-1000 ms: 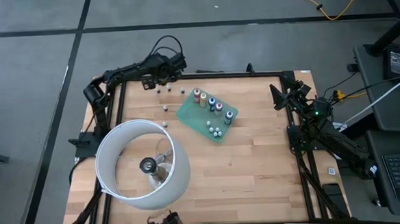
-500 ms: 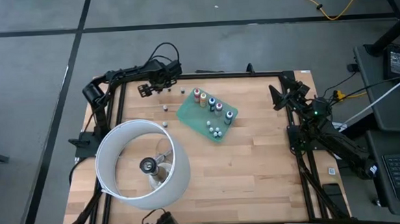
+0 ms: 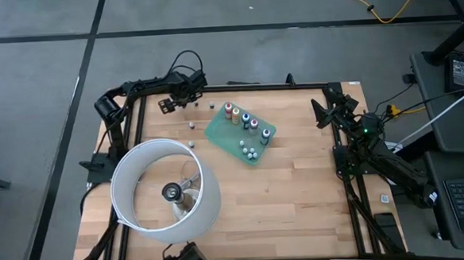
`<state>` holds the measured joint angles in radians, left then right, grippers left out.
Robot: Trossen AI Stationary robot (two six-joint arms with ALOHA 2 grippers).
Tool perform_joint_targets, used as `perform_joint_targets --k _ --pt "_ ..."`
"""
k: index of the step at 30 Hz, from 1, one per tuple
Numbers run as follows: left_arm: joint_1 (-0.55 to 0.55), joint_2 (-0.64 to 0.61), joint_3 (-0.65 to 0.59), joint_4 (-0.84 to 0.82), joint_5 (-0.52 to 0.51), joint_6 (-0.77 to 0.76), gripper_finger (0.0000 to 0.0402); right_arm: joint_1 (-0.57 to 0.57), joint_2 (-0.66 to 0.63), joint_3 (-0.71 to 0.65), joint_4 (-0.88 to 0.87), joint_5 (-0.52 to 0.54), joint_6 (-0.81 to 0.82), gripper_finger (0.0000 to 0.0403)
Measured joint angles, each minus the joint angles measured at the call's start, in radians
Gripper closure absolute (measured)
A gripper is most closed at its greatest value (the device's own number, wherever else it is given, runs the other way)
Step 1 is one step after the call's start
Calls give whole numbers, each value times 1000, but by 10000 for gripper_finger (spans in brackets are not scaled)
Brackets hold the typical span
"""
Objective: Pick & Place food coloring
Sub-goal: Put the small red food coloring bottle into the green bin
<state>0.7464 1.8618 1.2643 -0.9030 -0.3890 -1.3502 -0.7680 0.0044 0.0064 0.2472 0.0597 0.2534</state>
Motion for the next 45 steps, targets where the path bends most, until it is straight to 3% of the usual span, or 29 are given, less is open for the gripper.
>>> perform_joint_targets --k 14,21,39,45 --pt "27 0 -50 122 0 50 90 0 0 0 0 0 0 4" --pt "26 0 -50 103 2 41 100 0 0 0 0 0 0 4" --pt "26 0 -50 92 8 18 266 0 0 0 0 0 0 4" --pt "19 0 -50 93 19 18 305 0 0 0 0 0 0 4"
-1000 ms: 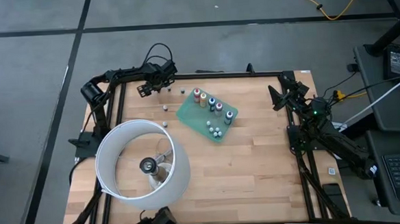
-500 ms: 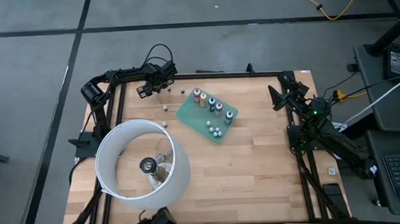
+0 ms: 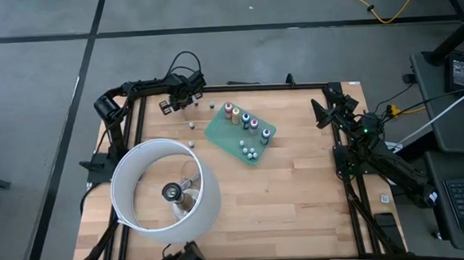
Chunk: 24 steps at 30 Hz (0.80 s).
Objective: Pick & Place food coloring
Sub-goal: Put the small red food coloring bottle into the green bin
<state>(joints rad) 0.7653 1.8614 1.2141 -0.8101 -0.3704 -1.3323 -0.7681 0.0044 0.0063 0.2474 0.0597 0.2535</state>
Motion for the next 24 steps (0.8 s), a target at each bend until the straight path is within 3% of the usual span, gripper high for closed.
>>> perform_joint_targets --k 14,24 --pt "-39 -2 0 3 -5 -26 346 0 0 0 0 0 0 4" --pt "-106 -125 0 -5 -215 -77 350 0 0 0 0 0 0 4"
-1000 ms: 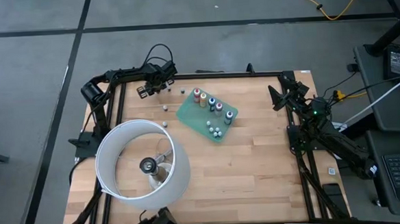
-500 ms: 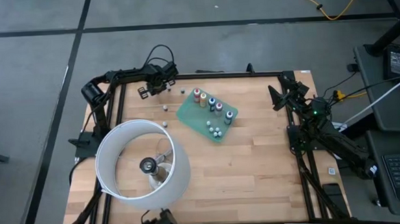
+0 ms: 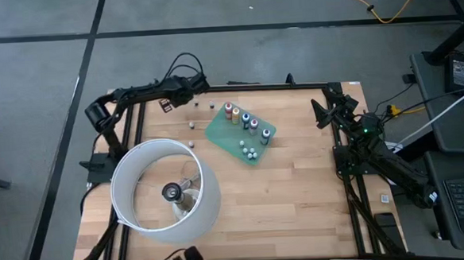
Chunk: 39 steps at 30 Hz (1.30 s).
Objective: Pick & Place food coloring
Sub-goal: Put the small red food coloring bottle into the green bin
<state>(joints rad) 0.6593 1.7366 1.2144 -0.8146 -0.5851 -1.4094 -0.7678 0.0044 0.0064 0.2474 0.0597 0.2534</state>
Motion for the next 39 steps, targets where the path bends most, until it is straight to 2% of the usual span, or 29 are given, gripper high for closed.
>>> perform_joint_targets --k 6,9,13,17,21,31,39 --pt "-45 -89 0 34 -122 37 351 0 0 0 0 0 0 4" --pt "-64 -113 23 76 -152 127 352 0 0 0 0 0 0 4" --pt "-78 -122 90 176 -144 338 352 0 0 0 0 0 0 4" --pt "-83 -121 163 304 -66 588 352 0 0 0 0 0 0 4" --pt "-98 -119 222 362 28 733 353 0 0 0 -1 0 0 4" --pt "-160 -118 315 368 239 948 360 0 0 0 -2 0 0 4" --pt "-252 -116 332 339 302 979 361 0 0 0 -3 0 0 4"
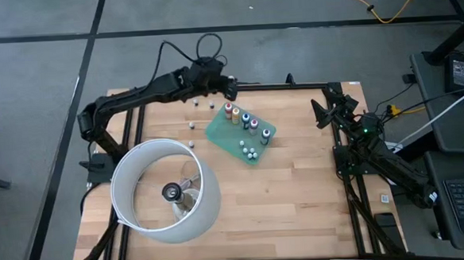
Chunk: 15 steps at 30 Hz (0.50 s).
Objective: Pick & Place food coloring
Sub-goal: Put the small red food coloring bottle into the green bin
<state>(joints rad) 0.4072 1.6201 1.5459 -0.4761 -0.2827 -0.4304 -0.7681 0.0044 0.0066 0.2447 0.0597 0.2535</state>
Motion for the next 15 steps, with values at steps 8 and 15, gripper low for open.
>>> perform_joint_targets --k 8,15 --pt "-93 47 2 -77 52 8 362 0 0 0 0 0 0 4" --pt "-147 171 86 -191 92 43 362 0 0 0 -3 0 0 4"
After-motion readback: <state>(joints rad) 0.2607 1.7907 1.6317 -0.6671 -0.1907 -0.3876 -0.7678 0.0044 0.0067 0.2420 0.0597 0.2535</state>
